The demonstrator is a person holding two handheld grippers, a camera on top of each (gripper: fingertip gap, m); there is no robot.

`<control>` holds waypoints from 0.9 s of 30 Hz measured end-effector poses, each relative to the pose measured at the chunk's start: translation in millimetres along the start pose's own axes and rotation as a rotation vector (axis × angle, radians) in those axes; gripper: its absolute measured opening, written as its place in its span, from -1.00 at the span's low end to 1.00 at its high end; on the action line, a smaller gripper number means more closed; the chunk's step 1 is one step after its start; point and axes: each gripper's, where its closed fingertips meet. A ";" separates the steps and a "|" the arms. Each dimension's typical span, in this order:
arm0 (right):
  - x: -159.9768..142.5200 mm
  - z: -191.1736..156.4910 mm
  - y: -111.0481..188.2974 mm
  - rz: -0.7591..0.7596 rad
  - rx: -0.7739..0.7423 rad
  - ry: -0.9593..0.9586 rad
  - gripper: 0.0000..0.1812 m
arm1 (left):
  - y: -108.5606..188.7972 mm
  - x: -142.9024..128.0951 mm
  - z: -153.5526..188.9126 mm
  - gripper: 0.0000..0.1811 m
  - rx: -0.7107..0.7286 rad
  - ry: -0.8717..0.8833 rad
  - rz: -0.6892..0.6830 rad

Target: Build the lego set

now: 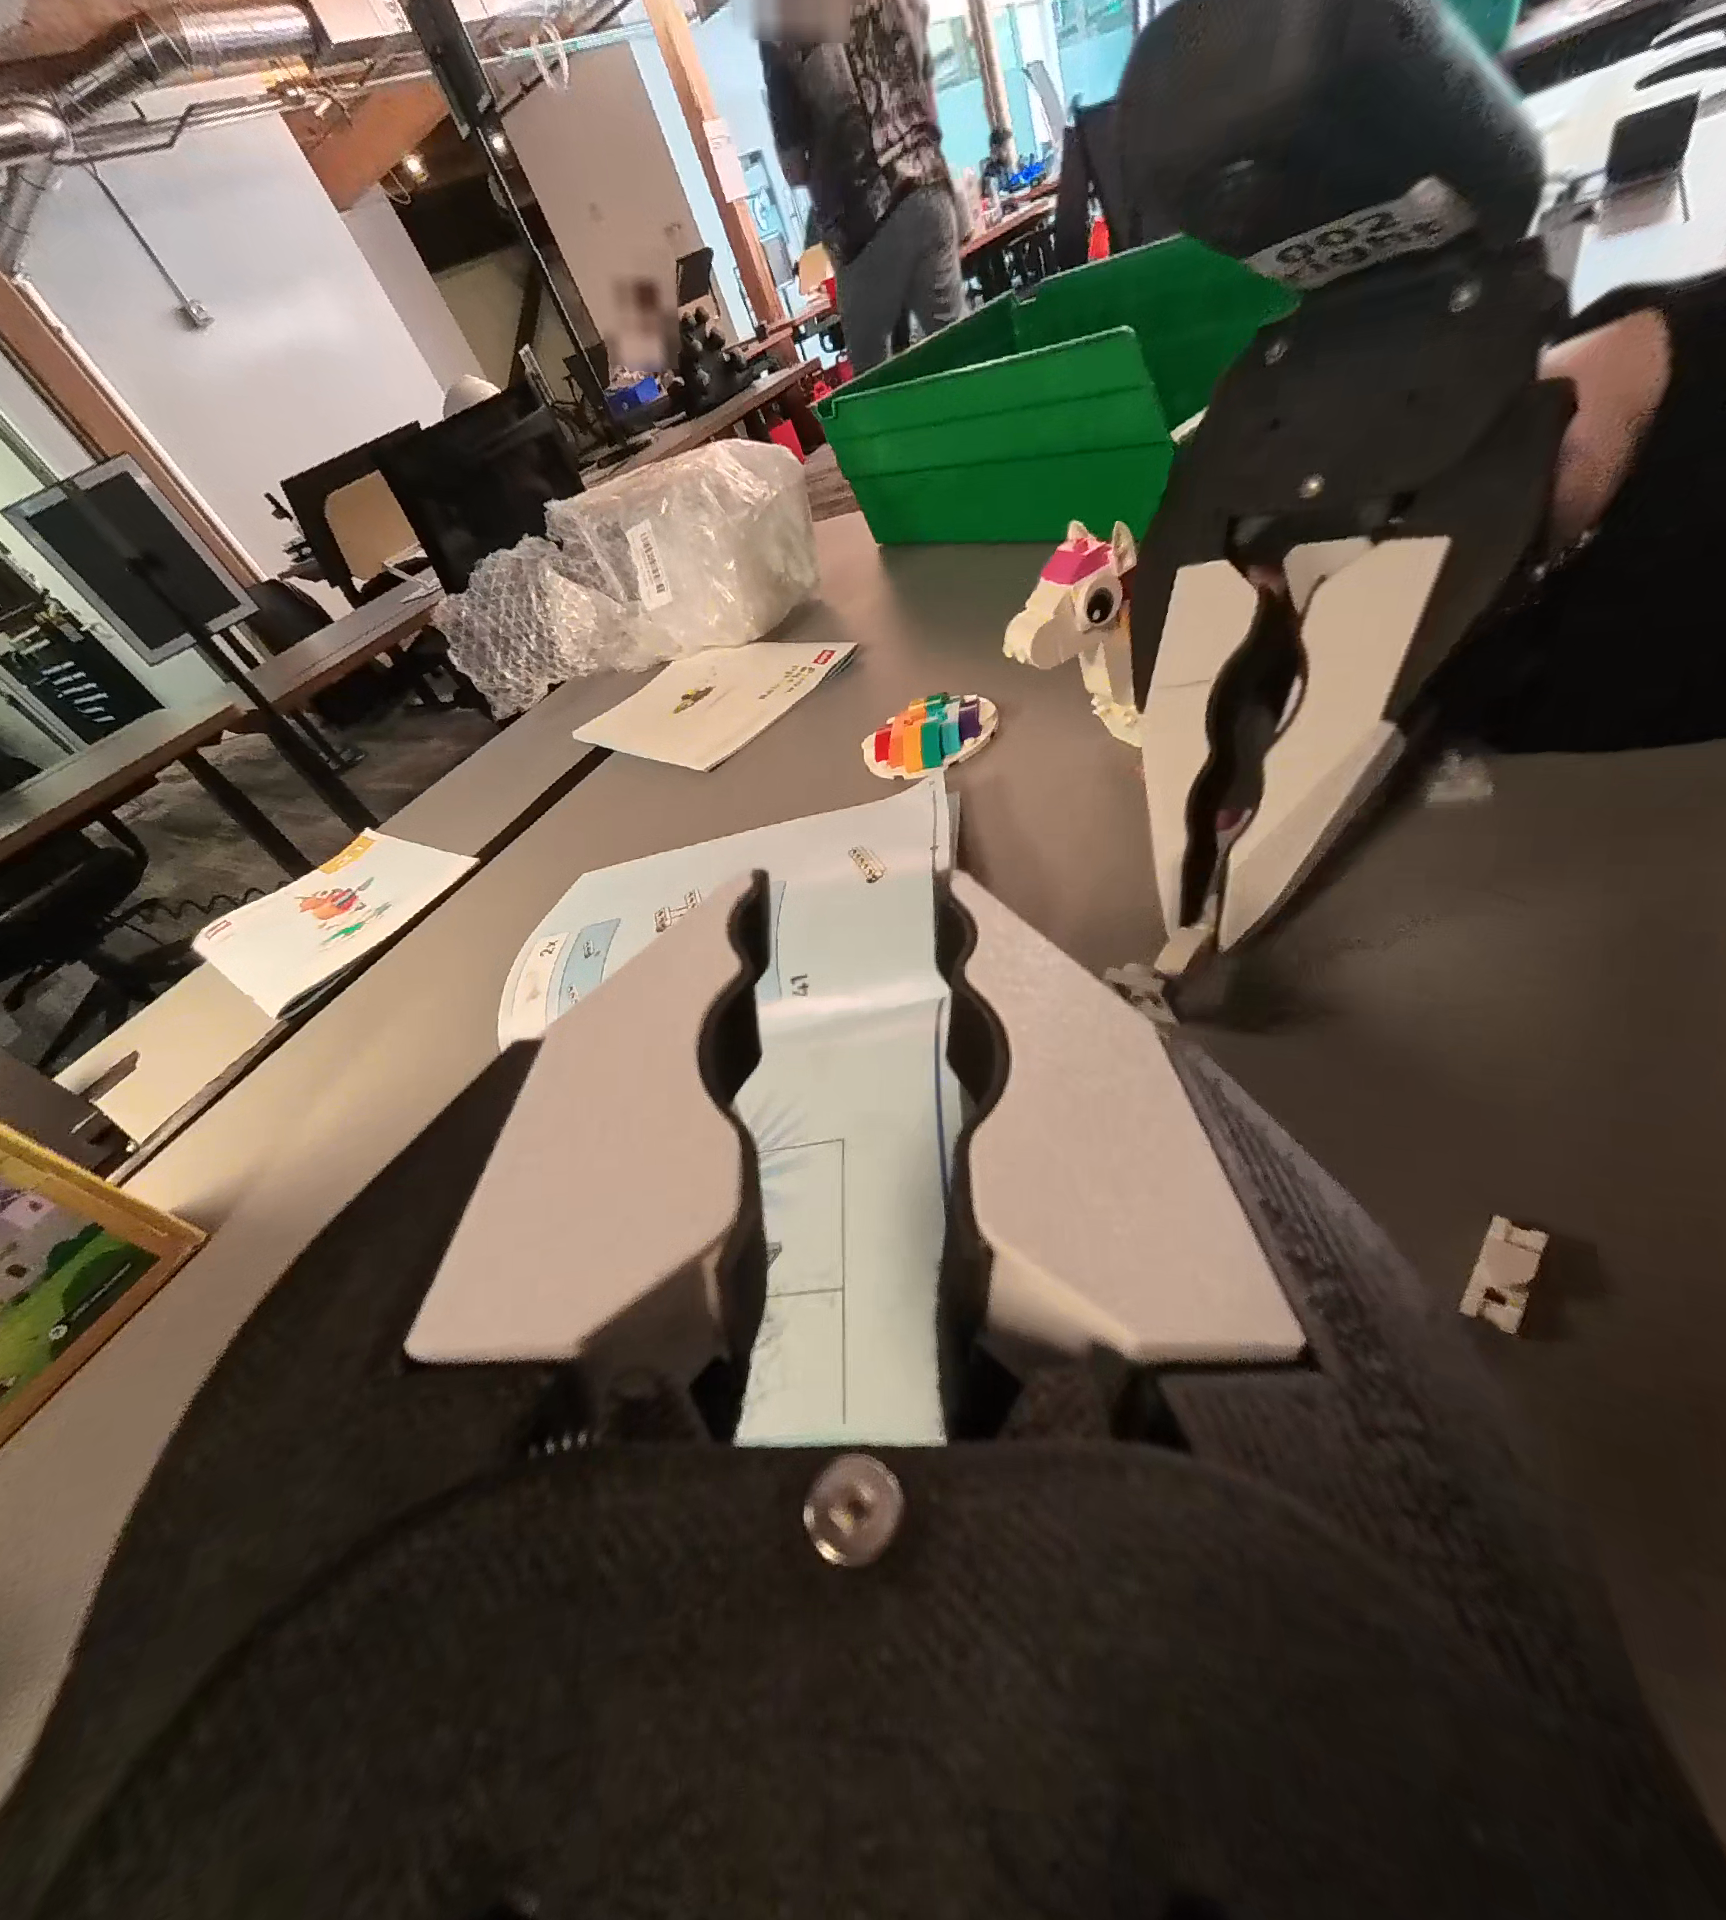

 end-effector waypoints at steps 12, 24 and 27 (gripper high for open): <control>62.2 -18.4 24.2 0.365 0.360 -0.520 -0.93 | 3.4 4.2 -5.7 -0.69 0.005 0.087 0.058; 62.0 -17.7 25.0 0.369 0.390 -0.560 -0.94 | 1.1 1.6 -1.3 -0.70 -0.020 0.090 0.044; 62.4 -19.6 24.2 0.369 0.408 -0.569 -0.93 | 0.6 1.2 -1.6 -0.70 -0.021 0.097 0.044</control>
Point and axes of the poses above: each gripper's, where its closed fingertips meet, y back along the fingers, x out of its top, z = x × y across the jaws, and after that the axes turned 1 degree about -x, right-handed
